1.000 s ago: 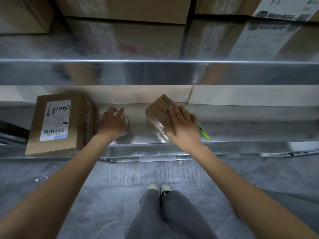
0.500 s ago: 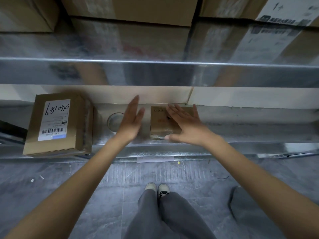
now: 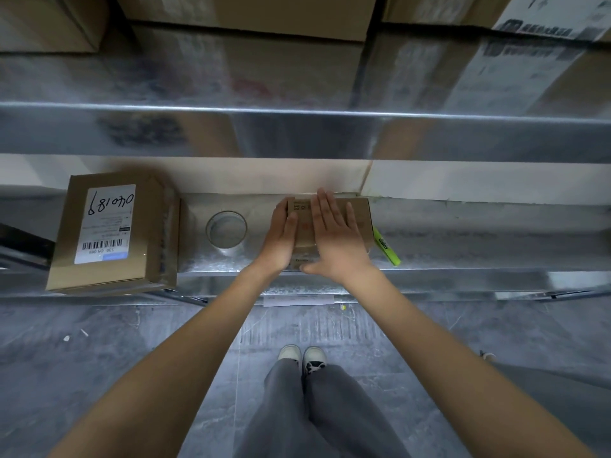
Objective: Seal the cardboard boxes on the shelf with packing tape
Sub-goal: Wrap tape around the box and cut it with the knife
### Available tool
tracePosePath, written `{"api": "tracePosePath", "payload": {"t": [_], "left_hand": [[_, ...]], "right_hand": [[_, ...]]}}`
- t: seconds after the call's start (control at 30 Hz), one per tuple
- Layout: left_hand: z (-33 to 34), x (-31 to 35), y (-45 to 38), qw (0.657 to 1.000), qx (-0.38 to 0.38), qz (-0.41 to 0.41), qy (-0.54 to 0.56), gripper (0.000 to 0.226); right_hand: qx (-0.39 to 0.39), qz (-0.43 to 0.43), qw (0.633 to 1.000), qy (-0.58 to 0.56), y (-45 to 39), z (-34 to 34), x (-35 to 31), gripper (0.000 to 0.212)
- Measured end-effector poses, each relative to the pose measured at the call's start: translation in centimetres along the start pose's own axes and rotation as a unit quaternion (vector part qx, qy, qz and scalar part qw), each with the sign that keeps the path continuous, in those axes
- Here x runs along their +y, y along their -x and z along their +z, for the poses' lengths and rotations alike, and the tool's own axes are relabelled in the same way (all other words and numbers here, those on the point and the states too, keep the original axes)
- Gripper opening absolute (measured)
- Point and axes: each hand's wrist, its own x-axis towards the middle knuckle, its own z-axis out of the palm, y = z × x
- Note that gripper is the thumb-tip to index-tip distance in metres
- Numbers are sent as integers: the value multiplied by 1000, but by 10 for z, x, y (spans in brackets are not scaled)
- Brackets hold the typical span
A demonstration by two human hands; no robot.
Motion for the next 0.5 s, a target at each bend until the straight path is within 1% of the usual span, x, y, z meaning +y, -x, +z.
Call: {"api": "tracePosePath", "payload": {"t": [0.13, 0.2, 0.3, 0.4, 0.47, 0.5], "left_hand": [[3, -1, -1, 1000, 5, 1, -4, 55], [2, -2, -2, 1000, 1, 2, -10, 54], [-2, -6, -7, 1000, -25, 7, -17, 48], [-6, -7, -11, 999, -49, -1, -7, 33], [-7, -5, -11, 998, -57, -3, -1, 34], [-8, -4, -11, 998, -59, -5, -1, 36]], "right_hand": [[0, 23, 1000, -9, -5, 3, -13, 130], [-5, 22, 1000, -16, -12, 0, -14, 126], [-7, -40, 999, -25, -16, -2, 0, 110], [16, -96, 995, -37, -8, 0, 16, 88], [24, -88, 993, -73, -5, 2, 20, 75], [34, -73, 993, -85, -6, 3, 19, 71]]}}
